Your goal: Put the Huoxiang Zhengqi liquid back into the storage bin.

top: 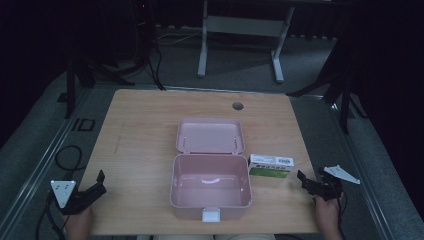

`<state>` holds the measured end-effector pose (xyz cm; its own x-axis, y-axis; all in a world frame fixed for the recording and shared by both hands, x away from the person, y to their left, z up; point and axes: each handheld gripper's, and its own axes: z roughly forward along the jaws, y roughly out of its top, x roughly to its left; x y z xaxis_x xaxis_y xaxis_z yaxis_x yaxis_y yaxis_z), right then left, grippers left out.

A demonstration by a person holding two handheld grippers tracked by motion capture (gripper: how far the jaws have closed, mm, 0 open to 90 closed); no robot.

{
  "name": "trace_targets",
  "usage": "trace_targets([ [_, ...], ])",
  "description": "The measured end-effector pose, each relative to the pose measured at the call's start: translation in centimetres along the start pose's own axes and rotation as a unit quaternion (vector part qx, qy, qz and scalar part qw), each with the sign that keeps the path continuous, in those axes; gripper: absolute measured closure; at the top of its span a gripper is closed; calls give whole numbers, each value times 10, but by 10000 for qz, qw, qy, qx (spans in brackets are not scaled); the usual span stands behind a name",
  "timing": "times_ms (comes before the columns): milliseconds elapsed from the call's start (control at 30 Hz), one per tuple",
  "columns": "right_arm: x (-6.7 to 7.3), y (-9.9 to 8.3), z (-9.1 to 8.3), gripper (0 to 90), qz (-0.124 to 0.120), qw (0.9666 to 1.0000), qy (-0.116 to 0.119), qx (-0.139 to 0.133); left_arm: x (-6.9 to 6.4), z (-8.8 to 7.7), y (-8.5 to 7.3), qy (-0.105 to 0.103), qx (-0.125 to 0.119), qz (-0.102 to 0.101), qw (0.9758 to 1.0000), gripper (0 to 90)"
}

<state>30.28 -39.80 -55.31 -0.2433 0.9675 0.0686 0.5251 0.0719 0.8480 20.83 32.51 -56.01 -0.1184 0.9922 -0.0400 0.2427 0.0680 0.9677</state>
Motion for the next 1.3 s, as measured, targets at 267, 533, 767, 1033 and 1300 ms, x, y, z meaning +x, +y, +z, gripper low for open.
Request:
trace_targets([
  [267, 2, 0, 0, 103, -269, 9988, 402, 125, 3, 0, 0, -59, -6, -146, 9999, 22],
  [533, 3, 2, -3, 104, -658, 9936, 809, 428, 3, 0, 0, -76, -6, -110, 9999, 21],
  [767, 3, 7, -11, 103, -1324, 9758, 1388, 1053, 2, 0, 0, -96, 2, -92, 9999, 22],
  [1033, 12, 10, -15, 104, -2015, 9377, 2104, 1891, 2, 0, 0, -116, 19, -64, 9999, 21],
  [1300, 32, 13, -16, 121, -2656, 8991, 2441, 2479, 2, 0, 0, -119, 15, -76, 9999, 22],
])
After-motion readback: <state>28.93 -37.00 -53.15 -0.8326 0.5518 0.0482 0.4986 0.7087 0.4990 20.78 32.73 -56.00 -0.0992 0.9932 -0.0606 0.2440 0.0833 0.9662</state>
